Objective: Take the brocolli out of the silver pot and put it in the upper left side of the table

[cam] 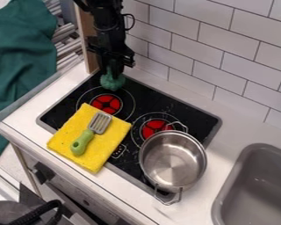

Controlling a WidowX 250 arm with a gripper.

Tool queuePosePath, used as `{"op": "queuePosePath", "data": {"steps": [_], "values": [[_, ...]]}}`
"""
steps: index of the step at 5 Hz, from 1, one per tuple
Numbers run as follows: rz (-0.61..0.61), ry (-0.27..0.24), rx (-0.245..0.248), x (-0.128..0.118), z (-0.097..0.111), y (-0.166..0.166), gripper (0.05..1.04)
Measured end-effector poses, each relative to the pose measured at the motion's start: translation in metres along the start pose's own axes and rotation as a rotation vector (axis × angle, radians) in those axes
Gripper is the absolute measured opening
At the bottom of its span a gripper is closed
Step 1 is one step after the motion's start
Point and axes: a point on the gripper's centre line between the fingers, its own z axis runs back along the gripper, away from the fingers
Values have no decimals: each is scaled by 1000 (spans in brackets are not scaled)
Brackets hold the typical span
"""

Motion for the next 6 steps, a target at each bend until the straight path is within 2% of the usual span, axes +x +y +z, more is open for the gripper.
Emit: {"op": "queuePosePath", "data": {"steps": [1,3,4,5,6], "values": [[6,9,-2,-3,-1,4,333],[7,41,-25,-14,-6,4,930],[1,-4,-10,-17,18,2,1015],[-3,-66,-10,-26,51,-9,1009],[3,-62,-19,-49,64,-25,1008]]}}
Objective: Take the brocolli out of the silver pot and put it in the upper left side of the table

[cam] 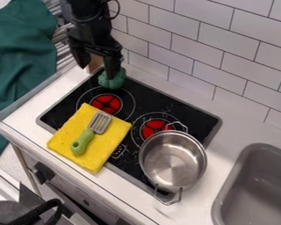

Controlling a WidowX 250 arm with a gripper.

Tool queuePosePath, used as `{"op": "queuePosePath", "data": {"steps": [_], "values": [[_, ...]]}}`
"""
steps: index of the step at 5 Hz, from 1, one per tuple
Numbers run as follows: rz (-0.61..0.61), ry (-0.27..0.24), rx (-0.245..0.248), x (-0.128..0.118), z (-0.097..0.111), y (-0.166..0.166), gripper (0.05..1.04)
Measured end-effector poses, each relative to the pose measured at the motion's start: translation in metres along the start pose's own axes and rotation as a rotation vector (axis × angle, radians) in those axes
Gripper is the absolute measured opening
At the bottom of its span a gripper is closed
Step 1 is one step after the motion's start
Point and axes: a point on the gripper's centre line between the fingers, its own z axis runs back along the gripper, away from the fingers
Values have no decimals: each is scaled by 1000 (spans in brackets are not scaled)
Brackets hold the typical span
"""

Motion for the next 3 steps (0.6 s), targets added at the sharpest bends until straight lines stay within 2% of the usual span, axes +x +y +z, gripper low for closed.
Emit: {"op": "queuePosePath", "data": {"steps": [1,2,3], "values": [[4,45,-5,-26,0,-17,1008],[-9,124,43,-37,-1,-27,1008],[-13,162,66,-42,0,-27,1008]]}}
